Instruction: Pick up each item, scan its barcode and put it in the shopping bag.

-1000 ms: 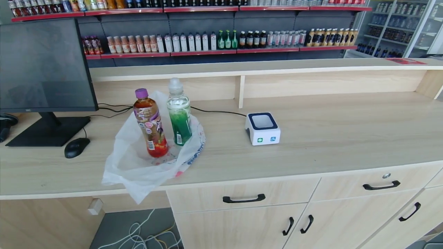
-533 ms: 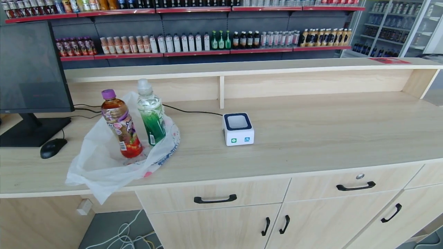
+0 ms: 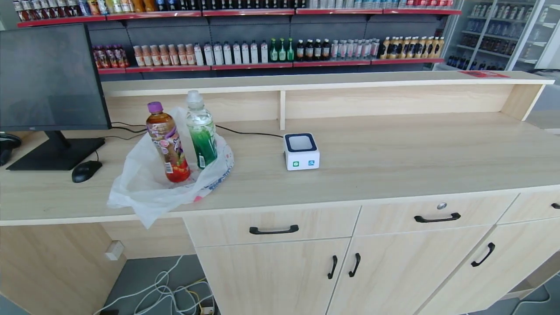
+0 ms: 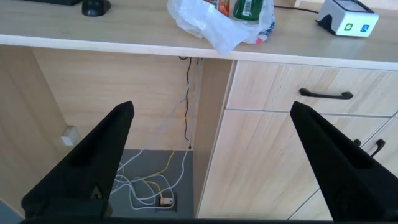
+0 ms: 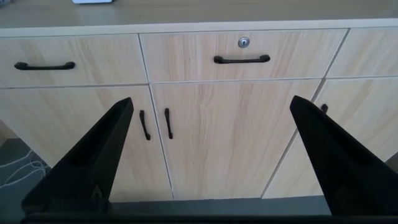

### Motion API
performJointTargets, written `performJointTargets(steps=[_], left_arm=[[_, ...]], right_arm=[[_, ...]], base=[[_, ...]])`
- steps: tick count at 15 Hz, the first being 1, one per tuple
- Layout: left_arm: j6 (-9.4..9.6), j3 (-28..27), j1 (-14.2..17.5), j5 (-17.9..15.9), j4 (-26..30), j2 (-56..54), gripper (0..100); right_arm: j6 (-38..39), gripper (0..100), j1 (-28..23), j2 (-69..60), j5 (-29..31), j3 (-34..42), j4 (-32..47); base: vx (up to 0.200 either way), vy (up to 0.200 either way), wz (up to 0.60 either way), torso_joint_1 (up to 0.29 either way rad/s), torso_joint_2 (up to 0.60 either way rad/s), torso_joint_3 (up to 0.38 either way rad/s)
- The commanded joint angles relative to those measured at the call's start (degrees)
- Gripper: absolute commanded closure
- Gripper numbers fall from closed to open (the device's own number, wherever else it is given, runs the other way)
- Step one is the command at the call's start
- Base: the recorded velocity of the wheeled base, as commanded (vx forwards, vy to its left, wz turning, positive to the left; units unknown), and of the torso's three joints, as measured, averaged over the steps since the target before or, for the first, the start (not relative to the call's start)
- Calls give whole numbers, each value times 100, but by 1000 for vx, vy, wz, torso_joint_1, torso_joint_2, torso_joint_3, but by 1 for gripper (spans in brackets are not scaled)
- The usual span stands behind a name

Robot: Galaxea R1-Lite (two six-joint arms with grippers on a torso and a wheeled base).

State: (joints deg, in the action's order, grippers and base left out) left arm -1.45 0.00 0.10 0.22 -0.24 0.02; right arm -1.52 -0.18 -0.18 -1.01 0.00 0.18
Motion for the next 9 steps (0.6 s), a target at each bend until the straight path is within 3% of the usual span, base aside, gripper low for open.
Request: performJointTargets(steps=[1, 3, 9], left_arm=[[4, 0, -1, 4, -2, 6, 0], [40, 0, -1, 4, -2, 6, 0], [40, 0, -1, 4, -11, 6, 0]], right_arm=[[12, 0, 1, 18, -4, 0, -1], [161, 0, 1, 18, 5, 0, -1], [275, 0, 1, 18, 13, 0, -18]], base=[[-200, 0, 0, 7, -2, 7], [-200, 0, 0, 5, 0, 5], [0, 0, 0, 0, 0, 0]])
